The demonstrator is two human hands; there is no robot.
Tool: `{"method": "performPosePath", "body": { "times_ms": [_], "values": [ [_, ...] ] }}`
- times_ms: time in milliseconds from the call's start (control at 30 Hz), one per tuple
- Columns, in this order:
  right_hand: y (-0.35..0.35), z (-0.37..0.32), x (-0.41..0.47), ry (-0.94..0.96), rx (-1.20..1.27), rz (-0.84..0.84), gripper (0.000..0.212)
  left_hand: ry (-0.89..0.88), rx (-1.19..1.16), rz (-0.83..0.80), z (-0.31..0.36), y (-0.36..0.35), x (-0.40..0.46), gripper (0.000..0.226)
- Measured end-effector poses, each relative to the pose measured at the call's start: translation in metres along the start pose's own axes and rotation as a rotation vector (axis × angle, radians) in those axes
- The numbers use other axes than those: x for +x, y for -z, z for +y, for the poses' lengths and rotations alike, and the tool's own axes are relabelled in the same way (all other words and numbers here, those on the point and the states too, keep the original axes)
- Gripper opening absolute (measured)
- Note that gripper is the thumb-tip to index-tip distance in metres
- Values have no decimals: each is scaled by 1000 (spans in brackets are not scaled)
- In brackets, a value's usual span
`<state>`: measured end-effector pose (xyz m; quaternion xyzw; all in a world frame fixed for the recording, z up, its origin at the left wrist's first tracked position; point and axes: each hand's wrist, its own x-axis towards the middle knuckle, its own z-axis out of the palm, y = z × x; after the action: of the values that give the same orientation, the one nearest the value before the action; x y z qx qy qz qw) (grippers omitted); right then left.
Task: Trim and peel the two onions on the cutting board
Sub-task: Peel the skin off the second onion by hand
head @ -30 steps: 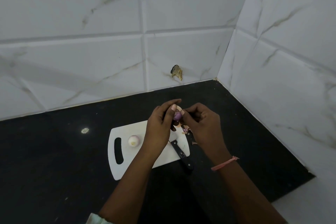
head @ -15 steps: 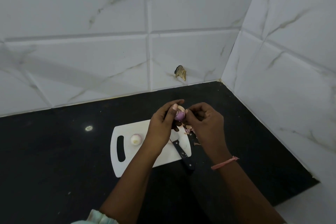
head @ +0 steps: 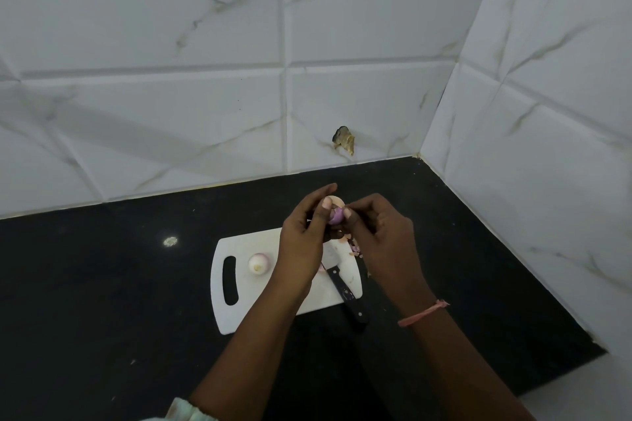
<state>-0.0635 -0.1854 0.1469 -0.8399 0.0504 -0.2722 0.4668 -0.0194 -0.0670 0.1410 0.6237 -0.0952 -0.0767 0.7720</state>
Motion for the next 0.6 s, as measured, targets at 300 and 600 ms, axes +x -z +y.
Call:
{"method": "performPosePath", "body": {
  "times_ms": [300, 600],
  "values": [
    [2, -2, 7, 10, -189, -175, 10, 16, 38, -22, 0, -1, -2, 24],
    [11, -4, 12, -291, 207, -79, 14, 224, -186, -172, 16, 5, -2, 35]
  ]
}}
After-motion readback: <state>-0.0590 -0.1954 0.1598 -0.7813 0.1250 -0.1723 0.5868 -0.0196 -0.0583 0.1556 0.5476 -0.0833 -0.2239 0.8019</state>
